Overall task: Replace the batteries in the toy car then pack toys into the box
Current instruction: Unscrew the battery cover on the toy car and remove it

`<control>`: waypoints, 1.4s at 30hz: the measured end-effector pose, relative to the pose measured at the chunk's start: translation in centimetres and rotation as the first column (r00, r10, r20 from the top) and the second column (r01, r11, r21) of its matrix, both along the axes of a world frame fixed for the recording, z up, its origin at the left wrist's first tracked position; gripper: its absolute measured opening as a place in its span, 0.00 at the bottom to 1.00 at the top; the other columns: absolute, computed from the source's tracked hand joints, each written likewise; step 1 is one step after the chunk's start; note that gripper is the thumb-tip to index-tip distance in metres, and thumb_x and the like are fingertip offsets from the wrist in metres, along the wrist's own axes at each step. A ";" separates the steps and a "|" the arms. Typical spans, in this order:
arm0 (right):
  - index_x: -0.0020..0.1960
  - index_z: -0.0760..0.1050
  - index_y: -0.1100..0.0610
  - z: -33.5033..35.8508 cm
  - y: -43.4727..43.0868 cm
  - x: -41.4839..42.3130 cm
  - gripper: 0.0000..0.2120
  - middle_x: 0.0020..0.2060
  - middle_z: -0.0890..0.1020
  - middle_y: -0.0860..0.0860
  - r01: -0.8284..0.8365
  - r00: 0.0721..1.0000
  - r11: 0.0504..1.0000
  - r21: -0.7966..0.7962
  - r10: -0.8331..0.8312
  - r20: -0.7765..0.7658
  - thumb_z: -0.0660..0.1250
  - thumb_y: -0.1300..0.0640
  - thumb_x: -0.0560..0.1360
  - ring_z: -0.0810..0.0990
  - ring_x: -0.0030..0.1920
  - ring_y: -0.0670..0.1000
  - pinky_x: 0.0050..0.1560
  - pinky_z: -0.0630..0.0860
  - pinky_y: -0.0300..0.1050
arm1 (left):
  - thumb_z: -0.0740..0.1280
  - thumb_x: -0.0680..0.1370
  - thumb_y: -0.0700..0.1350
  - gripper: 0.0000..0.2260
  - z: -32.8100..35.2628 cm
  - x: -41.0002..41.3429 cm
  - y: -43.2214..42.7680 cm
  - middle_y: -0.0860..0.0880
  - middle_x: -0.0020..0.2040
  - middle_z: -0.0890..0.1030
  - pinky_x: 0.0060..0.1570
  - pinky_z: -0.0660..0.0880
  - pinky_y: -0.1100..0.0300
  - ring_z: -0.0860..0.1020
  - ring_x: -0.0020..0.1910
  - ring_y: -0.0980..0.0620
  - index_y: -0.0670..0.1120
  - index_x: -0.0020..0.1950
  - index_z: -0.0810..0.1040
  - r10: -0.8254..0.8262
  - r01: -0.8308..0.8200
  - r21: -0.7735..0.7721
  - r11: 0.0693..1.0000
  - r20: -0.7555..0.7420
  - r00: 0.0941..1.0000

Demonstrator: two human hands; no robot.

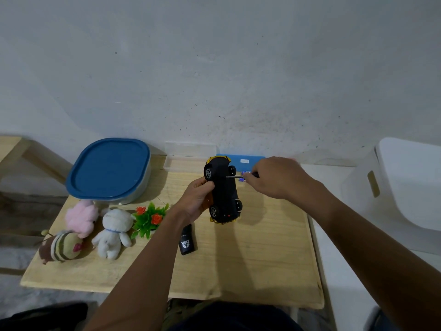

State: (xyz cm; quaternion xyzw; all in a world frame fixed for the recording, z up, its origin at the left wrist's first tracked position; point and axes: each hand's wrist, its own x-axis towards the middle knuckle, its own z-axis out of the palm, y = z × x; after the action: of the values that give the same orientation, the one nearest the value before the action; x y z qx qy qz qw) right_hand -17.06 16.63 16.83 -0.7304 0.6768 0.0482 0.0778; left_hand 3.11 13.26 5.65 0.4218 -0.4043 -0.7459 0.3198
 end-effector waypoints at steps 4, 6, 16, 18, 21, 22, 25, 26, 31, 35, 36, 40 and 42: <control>0.51 0.78 0.47 0.3 0.1 -0.2 0.11 0.45 0.81 0.47 0.001 0.994 1.000 -0.026 0.002 0.105 0.65 0.41 0.76 0.78 0.42 0.49 0.37 0.70 0.42 | 0.66 0.74 0.45 0.21 -0.2 0.3 -0.1 0.39 0.54 0.81 0.57 0.77 0.45 0.80 0.55 0.41 0.36 0.64 0.75 -0.013 0.013 -0.008 1.000 0.001 1.000; 0.54 0.76 0.44 0.6 0.1 -0.3 0.10 0.48 0.81 0.47 -0.004 0.993 1.000 -0.026 0.007 0.115 0.67 0.43 0.75 0.76 0.42 0.49 0.40 0.71 0.43 | 0.66 0.74 0.45 0.22 -0.3 0.3 0.0 0.39 0.54 0.81 0.55 0.77 0.47 0.80 0.55 0.42 0.36 0.65 0.75 -0.025 0.025 -0.004 1.000 -0.001 1.000; 0.53 0.81 0.43 0.9 -0.4 0.0 0.13 0.49 0.82 0.45 -0.070 0.996 0.993 -0.090 0.075 0.049 0.61 0.41 0.77 0.80 0.46 0.50 0.39 0.70 0.42 | 0.66 0.73 0.44 0.20 -0.1 0.3 0.3 0.39 0.54 0.81 0.55 0.77 0.48 0.79 0.54 0.42 0.36 0.63 0.76 -0.010 0.010 0.013 1.000 0.013 1.000; 0.57 0.79 0.39 1.1 -0.5 0.0 0.11 0.53 0.80 0.44 -0.095 0.991 0.992 -0.081 0.102 0.089 0.65 0.42 0.76 0.79 0.50 0.50 0.42 0.71 0.42 | 0.67 0.73 0.45 0.21 -0.2 0.3 0.4 0.39 0.55 0.81 0.55 0.77 0.48 0.79 0.54 0.42 0.36 0.64 0.76 -0.007 0.007 0.019 1.000 0.008 1.000; 0.56 0.79 0.42 0.9 -0.6 0.0 0.13 0.51 0.82 0.45 -0.067 0.996 0.997 -0.032 0.069 0.057 0.67 0.40 0.75 0.79 0.47 0.49 0.41 0.70 0.42 | 0.66 0.76 0.43 0.17 -0.4 0.3 0.4 0.40 0.54 0.81 0.54 0.78 0.49 0.80 0.54 0.42 0.37 0.63 0.77 -0.013 0.013 0.014 1.000 0.006 1.000; 0.54 0.80 0.45 0.9 -0.7 0.0 0.15 0.48 0.82 0.46 -0.051 0.998 0.999 -0.003 0.051 0.022 0.66 0.38 0.74 0.78 0.44 0.49 0.39 0.69 0.42 | 0.65 0.78 0.42 0.14 -0.4 0.2 0.4 0.40 0.54 0.81 0.53 0.78 0.49 0.79 0.54 0.42 0.38 0.62 0.77 -0.013 0.013 0.008 1.000 0.007 1.000; 0.40 0.78 0.54 0.7 -0.7 0.4 0.24 0.33 0.77 0.49 -0.036 0.999 0.999 0.038 0.038 -0.035 0.59 0.34 0.76 0.76 0.35 0.50 0.33 0.68 0.42 | 0.63 0.80 0.40 0.12 -0.1 0.2 0.4 0.41 0.53 0.82 0.53 0.78 0.49 0.79 0.54 0.42 0.39 0.62 0.78 -0.008 0.008 0.000 1.000 0.005 1.000; 0.37 0.76 0.55 0.7 -0.6 0.4 0.26 0.31 0.76 0.49 -0.034 0.999 0.999 0.019 0.035 -0.034 0.57 0.35 0.77 0.75 0.33 0.50 0.32 0.68 0.42 | 0.63 0.80 0.40 0.13 -0.1 0.2 0.4 0.40 0.54 0.81 0.54 0.78 0.48 0.79 0.54 0.42 0.38 0.63 0.77 -0.010 0.010 -0.004 1.000 0.004 1.000; 0.53 0.81 0.42 1.0 -0.3 0.2 0.12 0.46 0.83 0.45 -0.102 0.995 0.988 -0.114 0.099 -0.025 0.61 0.41 0.77 0.79 0.43 0.50 0.37 0.67 0.41 | 0.66 0.75 0.44 0.19 -0.2 0.1 0.4 0.37 0.57 0.80 0.60 0.75 0.42 0.78 0.56 0.40 0.37 0.64 0.76 -0.012 0.012 0.011 1.000 0.004 1.000; 0.58 0.79 0.40 1.0 -0.4 0.1 0.13 0.52 0.82 0.45 -0.093 0.995 0.991 -0.100 0.096 0.017 0.66 0.42 0.75 0.80 0.49 0.50 0.40 0.69 0.42 | 0.65 0.75 0.44 0.19 -0.2 -0.1 0.6 0.37 0.58 0.79 0.60 0.75 0.43 0.78 0.57 0.40 0.37 0.64 0.76 -0.011 0.011 0.016 1.000 -0.006 1.000; 0.57 0.79 0.42 0.9 -0.4 0.2 0.13 0.50 0.83 0.46 -0.069 0.998 0.995 -0.076 0.069 0.007 0.65 0.40 0.75 0.80 0.47 0.50 0.40 0.69 0.42 | 0.65 0.75 0.43 0.18 -0.2 -0.1 0.6 0.37 0.57 0.80 0.60 0.75 0.43 0.78 0.57 0.40 0.37 0.63 0.76 -0.008 0.008 0.016 1.000 -0.015 1.000; 0.39 0.77 0.55 0.7 -0.2 0.5 0.25 0.31 0.76 0.50 -0.001 1.000 1.000 -0.025 0.001 -0.017 0.57 0.35 0.77 0.77 0.34 0.51 0.36 0.72 0.44 | 0.66 0.74 0.44 0.17 0.0 -0.1 0.4 0.39 0.55 0.81 0.59 0.76 0.44 0.80 0.55 0.41 0.40 0.61 0.79 -0.010 0.011 0.011 1.000 -0.037 0.999; 0.43 0.80 0.52 0.8 -0.2 0.5 0.21 0.34 0.79 0.48 -0.040 0.998 0.996 -0.077 0.037 -0.052 0.58 0.37 0.77 0.77 0.36 0.50 0.35 0.70 0.42 | 0.66 0.74 0.44 0.18 -0.1 0.0 0.3 0.38 0.55 0.81 0.60 0.75 0.43 0.79 0.55 0.41 0.39 0.62 0.78 -0.016 0.016 0.004 1.000 -0.030 0.999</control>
State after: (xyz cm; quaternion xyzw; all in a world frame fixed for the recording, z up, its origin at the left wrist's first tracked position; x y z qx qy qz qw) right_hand -16.60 16.47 17.59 -0.7444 0.6657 0.0414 0.0311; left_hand 3.14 13.60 5.60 0.4081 -0.4013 -0.7556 0.3187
